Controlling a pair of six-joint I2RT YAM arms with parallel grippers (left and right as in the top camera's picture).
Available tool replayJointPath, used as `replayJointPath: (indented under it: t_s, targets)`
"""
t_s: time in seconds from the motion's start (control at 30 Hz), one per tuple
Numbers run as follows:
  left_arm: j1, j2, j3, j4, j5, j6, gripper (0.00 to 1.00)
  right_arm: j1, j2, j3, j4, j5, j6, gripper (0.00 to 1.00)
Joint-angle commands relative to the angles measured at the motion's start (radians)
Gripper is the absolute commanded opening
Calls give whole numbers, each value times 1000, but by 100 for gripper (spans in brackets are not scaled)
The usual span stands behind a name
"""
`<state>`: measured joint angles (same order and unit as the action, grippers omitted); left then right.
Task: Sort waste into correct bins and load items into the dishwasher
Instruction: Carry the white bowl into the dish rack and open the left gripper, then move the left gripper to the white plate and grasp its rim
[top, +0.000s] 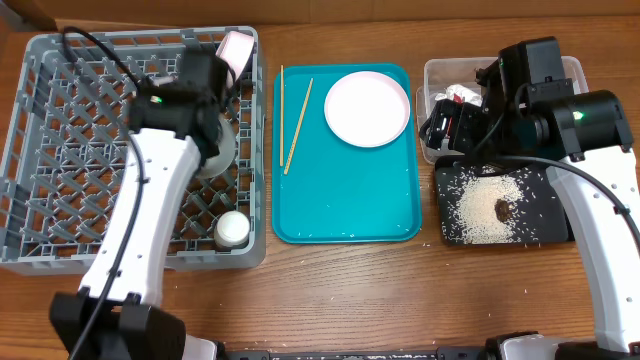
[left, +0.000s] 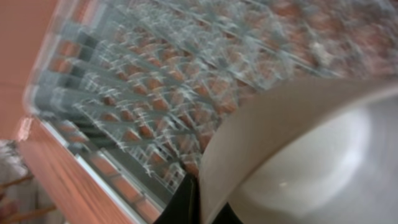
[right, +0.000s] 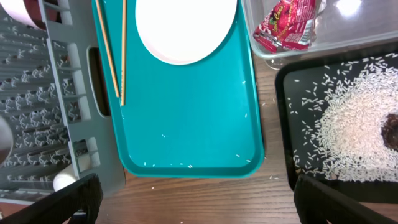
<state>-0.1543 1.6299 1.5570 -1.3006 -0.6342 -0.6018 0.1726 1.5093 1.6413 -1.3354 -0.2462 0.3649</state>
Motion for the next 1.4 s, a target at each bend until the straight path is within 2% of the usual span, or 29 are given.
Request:
replayJointPath:
  t_s: [0.0, 0.07, 0.33, 0.4, 0.6, 0.7, 0.77, 0.9, 1.37]
  targets:
    - [-17, -8, -126, 127, -420, -326, 4, 2, -1, -1, 5, 9, -6, 100]
    - [-16, 2, -167, 212, -449, -369, 4, 2, -1, -1, 5, 6, -5, 100]
    - [-16, 87, -201, 424, -554, -353, 4, 2, -1, -1, 2, -17, 2, 100]
    - [-16, 127, -201, 496, -589, -283, 4, 2, -1, -1, 2, -17, 2, 100]
    - [-51, 255, -201, 805, -715, 84, 4, 2, 0, -1, 5, -17, 6, 100]
    - [-91, 280, -201, 928, -828, 192, 4, 2, 0, -1, 6, -17, 6, 100]
    - [-117, 280, -201, 989, -833, 265, 4, 2, 0, -1, 10, -17, 5, 100]
    - [-139, 284, -202, 1001, -793, 342, 4, 2, 0, -1, 13, -17, 5, 100]
    - [-154, 369, -203, 901, -813, 340, 4, 2, 0, -1, -2, -16, 0, 100]
